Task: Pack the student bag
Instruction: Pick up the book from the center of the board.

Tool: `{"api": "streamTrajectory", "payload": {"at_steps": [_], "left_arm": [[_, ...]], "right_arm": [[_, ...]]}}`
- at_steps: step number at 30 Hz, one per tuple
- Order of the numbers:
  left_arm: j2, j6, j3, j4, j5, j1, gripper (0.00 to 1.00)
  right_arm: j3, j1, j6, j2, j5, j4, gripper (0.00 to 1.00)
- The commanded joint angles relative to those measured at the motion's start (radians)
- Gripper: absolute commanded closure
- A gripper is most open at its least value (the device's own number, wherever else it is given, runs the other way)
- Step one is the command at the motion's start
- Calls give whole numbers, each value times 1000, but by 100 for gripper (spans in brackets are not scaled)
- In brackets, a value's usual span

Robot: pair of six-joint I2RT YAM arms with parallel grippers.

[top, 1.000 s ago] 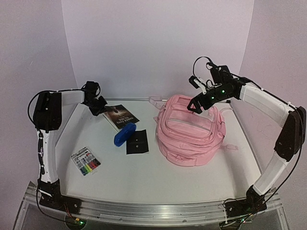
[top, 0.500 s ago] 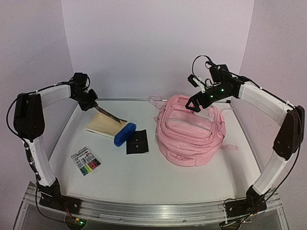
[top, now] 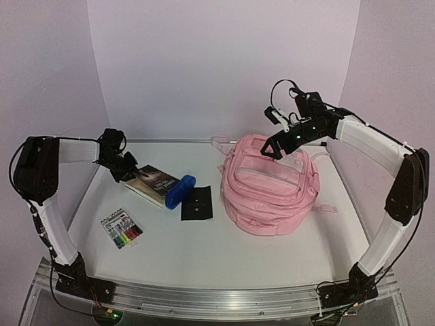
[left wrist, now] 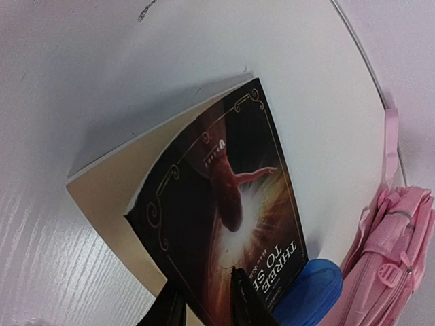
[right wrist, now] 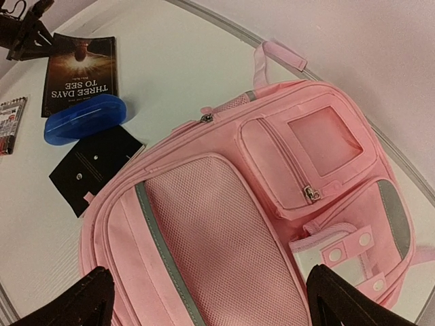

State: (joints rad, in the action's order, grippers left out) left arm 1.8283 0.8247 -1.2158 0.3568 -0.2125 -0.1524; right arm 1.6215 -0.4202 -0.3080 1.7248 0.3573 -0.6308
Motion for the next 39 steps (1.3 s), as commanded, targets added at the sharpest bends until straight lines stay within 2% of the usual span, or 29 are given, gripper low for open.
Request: {"api": "streamTrajectory", "payload": {"at_steps": [1, 11, 14, 17, 22, 28, 35, 39], "left_arm": [[9, 44, 20, -158, -23, 0, 70], [145, 47, -40, -183, -49, 1, 72], [170, 47, -71, -172, -61, 1, 85], [126, 15, -94, -162, -38, 2, 97], [46, -150, -234, -53, 0, 5, 100], [2, -305, -434, 15, -187, 5, 100], [-85, -296, -501, -51, -463, -6, 100], [-144, -276, -506, -89, -582, -42, 100]], "right_arm": [[36, 4, 4, -6, 0, -4, 2], [38, 3, 17, -9, 11, -5, 2], [48, 4, 29, -6, 33, -9, 2], [58, 4, 42, -6, 63, -16, 2], [101, 3, 116, 10, 136, -20, 2], [187, 3, 201, 38, 283, -29, 2], [240, 4, 342, 72, 412, -21, 2], [230, 3, 455, 86, 499, 37, 2]]}}
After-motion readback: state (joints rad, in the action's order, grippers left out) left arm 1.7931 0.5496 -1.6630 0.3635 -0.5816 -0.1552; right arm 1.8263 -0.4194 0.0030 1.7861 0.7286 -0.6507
